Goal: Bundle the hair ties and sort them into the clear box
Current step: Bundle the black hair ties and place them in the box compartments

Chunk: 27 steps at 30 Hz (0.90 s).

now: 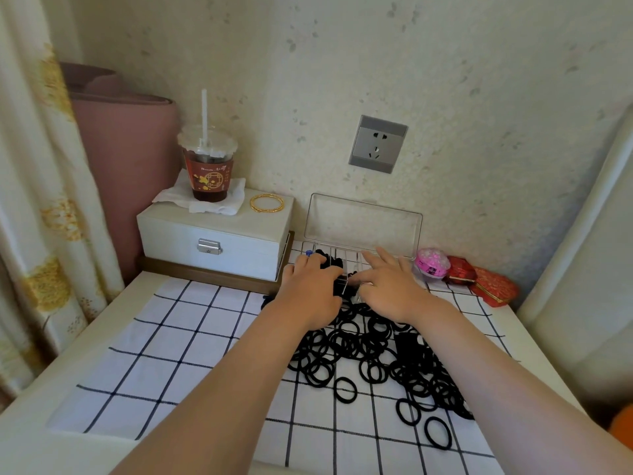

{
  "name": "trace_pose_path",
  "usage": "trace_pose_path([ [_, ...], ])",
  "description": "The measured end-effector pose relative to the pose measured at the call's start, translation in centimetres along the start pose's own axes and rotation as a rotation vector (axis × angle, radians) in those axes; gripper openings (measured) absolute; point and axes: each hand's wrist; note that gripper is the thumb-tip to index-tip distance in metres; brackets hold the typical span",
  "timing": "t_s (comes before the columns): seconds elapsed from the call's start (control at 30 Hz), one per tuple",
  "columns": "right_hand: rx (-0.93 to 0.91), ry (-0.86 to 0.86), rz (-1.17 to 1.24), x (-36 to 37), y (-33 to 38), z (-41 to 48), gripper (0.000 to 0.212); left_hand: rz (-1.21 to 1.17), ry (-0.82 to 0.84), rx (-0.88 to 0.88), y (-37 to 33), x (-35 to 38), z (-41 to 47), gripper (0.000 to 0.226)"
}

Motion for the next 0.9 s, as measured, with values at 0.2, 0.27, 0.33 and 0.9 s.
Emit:
trace_pose_path([
  [0.2, -0.050, -0.347, 0.170, -0.9, 1.1, -2.3, 0.034, -0.142, -0.108, 0.061, 0.4, -0.7, -0.3, 0.040],
  [0.27, -0.096, -0.365, 0.202, -0.8, 1.8, -3.1, 0.032, -0.195, -0.090, 0.077, 0.5, -1.0, -0.5, 0.033],
  [0.33, -0.137, -0.293, 0.280, -0.7, 2.8, -3.6, 0.030, -0.198, -0.070, 0.088, 0.8, -1.4, -1.1, 0.027],
  [0.9, -0.202, 0.120, 0.053, 3.3, 3.8, -3.8, 0.050, -0.134, 0.218, 0.066, 4.5, -0.6, -6.0, 0.041],
])
Point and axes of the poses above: each hand's wrist, its own z-axis towards the middle knuckle, its own x-axis out of the palm, y = z × x, and after that the axes turned 4 degrees about -x, right-handed
